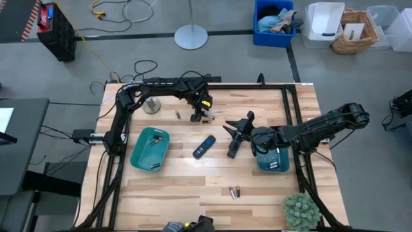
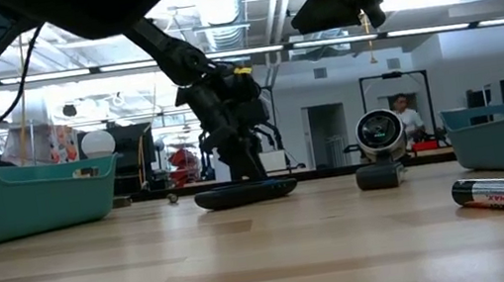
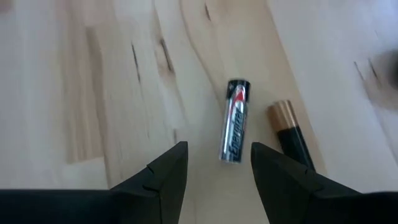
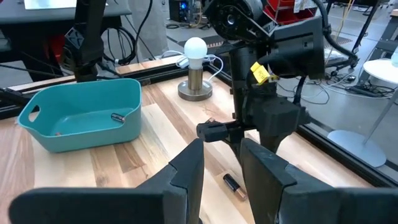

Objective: Sort batteries
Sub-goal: Put the silver battery into the blue bin

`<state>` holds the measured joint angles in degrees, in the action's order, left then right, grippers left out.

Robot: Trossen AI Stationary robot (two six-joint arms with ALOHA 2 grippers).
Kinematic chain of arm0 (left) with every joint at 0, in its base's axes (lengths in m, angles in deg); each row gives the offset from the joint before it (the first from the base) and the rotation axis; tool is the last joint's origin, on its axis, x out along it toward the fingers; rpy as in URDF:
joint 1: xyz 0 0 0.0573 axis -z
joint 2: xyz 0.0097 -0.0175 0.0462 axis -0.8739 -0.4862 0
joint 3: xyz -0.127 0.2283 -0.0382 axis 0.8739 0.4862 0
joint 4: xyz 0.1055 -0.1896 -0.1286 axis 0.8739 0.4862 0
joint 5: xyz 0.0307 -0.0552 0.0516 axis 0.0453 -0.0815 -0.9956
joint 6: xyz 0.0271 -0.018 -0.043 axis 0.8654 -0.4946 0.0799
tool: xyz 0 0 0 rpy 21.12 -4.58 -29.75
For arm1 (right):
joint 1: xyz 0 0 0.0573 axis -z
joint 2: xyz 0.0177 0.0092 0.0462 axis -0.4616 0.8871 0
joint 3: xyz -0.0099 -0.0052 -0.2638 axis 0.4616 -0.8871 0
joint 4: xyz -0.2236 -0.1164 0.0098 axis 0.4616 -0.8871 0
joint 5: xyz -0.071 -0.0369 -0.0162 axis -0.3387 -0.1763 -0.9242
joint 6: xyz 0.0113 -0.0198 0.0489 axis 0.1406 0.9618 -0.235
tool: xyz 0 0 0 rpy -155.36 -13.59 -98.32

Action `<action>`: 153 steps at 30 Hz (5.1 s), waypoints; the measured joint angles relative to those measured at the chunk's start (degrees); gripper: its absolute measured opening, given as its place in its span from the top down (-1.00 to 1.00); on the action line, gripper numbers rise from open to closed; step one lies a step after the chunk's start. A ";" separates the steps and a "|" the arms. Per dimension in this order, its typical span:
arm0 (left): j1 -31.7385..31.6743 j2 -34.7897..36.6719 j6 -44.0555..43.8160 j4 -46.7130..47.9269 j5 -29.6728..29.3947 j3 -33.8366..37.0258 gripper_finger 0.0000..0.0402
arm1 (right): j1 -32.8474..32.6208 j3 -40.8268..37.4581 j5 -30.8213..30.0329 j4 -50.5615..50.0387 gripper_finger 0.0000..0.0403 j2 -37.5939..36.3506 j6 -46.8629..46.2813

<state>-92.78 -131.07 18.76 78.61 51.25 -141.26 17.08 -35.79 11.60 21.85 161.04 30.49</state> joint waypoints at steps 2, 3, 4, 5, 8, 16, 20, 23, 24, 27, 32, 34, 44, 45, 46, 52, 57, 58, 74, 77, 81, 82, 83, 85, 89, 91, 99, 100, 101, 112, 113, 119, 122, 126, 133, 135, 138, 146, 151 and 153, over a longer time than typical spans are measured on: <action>0.01 -0.02 0.02 0.38 -0.48 0.04 0.15 | 0.00 0.00 0.00 0.02 0.39 0.00 0.00; 0.01 -0.02 -0.06 0.26 -0.52 0.04 0.15 | 0.00 0.00 0.00 0.02 0.39 0.00 0.02; 0.01 -0.02 -0.06 0.22 -0.52 0.04 0.15 | 0.00 0.00 0.00 0.02 0.39 0.00 0.02; 0.01 -0.02 -0.02 0.19 -0.50 0.04 0.15 | 0.00 0.00 0.00 0.02 0.39 0.00 0.02; 0.01 -0.02 -0.07 0.27 -0.54 0.04 0.15 | -0.02 0.00 0.00 0.02 0.39 0.00 0.04; 0.01 -0.02 -0.22 0.69 -0.69 0.04 0.15 | -0.01 0.00 0.00 0.04 0.39 0.00 0.07; 0.01 -0.02 1.01 2.34 -0.67 0.09 0.17 | -0.02 0.00 0.00 0.05 0.39 0.00 0.07; 0.01 -0.02 0.99 1.91 -0.79 0.09 0.23 | -0.01 0.00 0.00 0.05 0.39 0.00 0.09; 0.01 -0.02 1.02 1.85 -0.89 0.09 0.25 | -0.02 0.00 0.00 0.05 0.39 0.00 0.11; 0.01 -0.02 0.77 1.49 -1.04 0.09 0.31 | 0.00 0.00 0.00 0.05 0.39 0.00 0.16; 0.01 -0.02 -0.37 1.44 -1.36 0.09 0.31 | 0.00 0.00 0.00 0.05 0.39 0.00 0.17; 0.01 -0.02 -0.53 1.50 -1.41 0.09 0.28 | 0.05 0.00 0.00 0.05 0.39 0.00 0.17; 0.28 -0.02 -0.77 1.61 -2.21 0.09 0.23 | 0.07 0.00 0.00 0.11 0.39 0.00 0.13; 0.34 -0.02 -0.54 1.63 -2.53 0.09 0.23 | 0.07 0.00 0.00 0.11 0.39 0.01 0.13; 0.47 -0.02 -0.50 1.64 -2.90 0.09 0.23 | 0.07 0.00 0.00 0.11 0.39 0.00 0.12; 1.00 -0.02 -1.55 1.87 -4.46 0.09 0.23 | 0.55 0.00 2.33 -0.72 0.39 0.00 -2.00; 0.71 -0.02 -1.67 2.22 -4.61 0.09 0.23 | 3.42 0.03 6.38 -3.07 0.35 0.01 -4.08; 0.64 -0.02 -1.29 2.22 -4.49 0.09 0.23 | 4.05 0.36 6.90 -3.99 0.33 0.01 -4.08; 0.56 -0.02 1.08 2.05 -2.63 0.09 0.22 | 15.62 4.69 19.42 -13.63 0.21 4.94 -3.87; 0.56 -0.02 1.42 1.92 -2.61 0.09 0.22 | 17.38 6.30 20.26 -14.03 0.21 8.93 -2.63; 0.56 -0.02 1.65 0.26 -2.18 0.09 0.22 | 17.80 8.55 20.78 -13.19 0.21 12.70 -0.81; 0.56 -0.02 1.64 0.01 -1.98 0.09 0.22 | 18.06 9.20 20.98 -13.80 0.21 13.52 -0.32; 0.56 -0.02 1.73 -0.04 -1.56 0.09 0.22 | 18.35 9.74 21.28 -14.25 0.21 14.35 0.02; 0.54 -0.02 1.92 -0.02 -0.78 0.09 0.22 | 19.12 10.61 21.53 -16.29 0.21 16.28 0.94; 0.54 -0.02 1.95 -0.11 -0.78 0.09 0.22 | 20.72 13.44 23.86 -18.78 0.21 19.96 2.60; 0.54 -0.02 1.96 -0.09 -0.78 0.09 0.22 | 20.97 14.66 23.96 -20.01 0.21 21.62 3.06; 0.54 -0.02 1.78 -0.11 0.05 0.09 0.22 | 22.98 18.78 25.26 -23.40 0.21 28.20 6.21; 0.54 -0.02 1.75 -0.11 0.10 0.09 0.22 | 23.30 19.08 25.50 -23.79 0.21 29.06 6.25; 0.54 -0.02 1.75 -0.11 0.10 0.09 0.22 | 23.63 19.37 25.52 -23.87 0.21 29.88 6.26; 0.54 -0.02 1.62 -0.11 0.10 0.09 0.22 | 26.77 22.82 25.53 -23.97 0.21 37.00 5.37; 0.54 -0.02 1.60 -0.11 0.09 0.09 0.22 | 26.94 22.95 25.53 -23.88 0.21 37.48 5.13; 0.54 -0.02 1.51 -0.14 0.07 0.09 0.23 | 27.46 22.97 25.53 -22.86 0.20 38.38 4.26; 0.54 -0.02 1.29 -0.11 0.06 0.09 0.23 | 28.11 22.97 25.49 -22.32 0.20 38.38 3.76; 0.54 -0.02 1.12 -0.18 0.03 0.09 0.23 | 28.67 22.97 25.46 -22.81 0.20 38.38 3.19; 0.73 -0.02 1.01 -0.35 -2.48 0.09 0.23 | 28.61 22.93 25.46 -21.50 0.20 38.38 3.20; 0.80 -0.02 0.38 -0.43 -2.70 0.09 0.23 | 28.63 22.91 25.51 -21.28 0.20 38.38 3.24; 0.82 -0.02 -0.71 -1.48 -5.34 0.09 0.23 | 28.83 22.88 27.28 -20.52 0.20 38.42 4.44; 0.58 -0.09 0.11 -1.71 -5.88 0.15 0.23 | 29.33 22.91 32.70 -19.22 0.20 38.38 6.71; 0.58 -0.09 2.42 -0.95 -4.44 0.15 0.23 | 29.24 22.91 32.92 -19.26 0.20 38.38 6.70; 0.56 -0.09 3.32 -0.37 -3.64 0.15 0.23 | 29.24 22.91 33.07 -19.08 0.20 38.38 6.69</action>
<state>-92.22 -131.16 22.08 78.25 47.61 -141.11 46.32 -12.89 44.66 2.77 199.42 37.18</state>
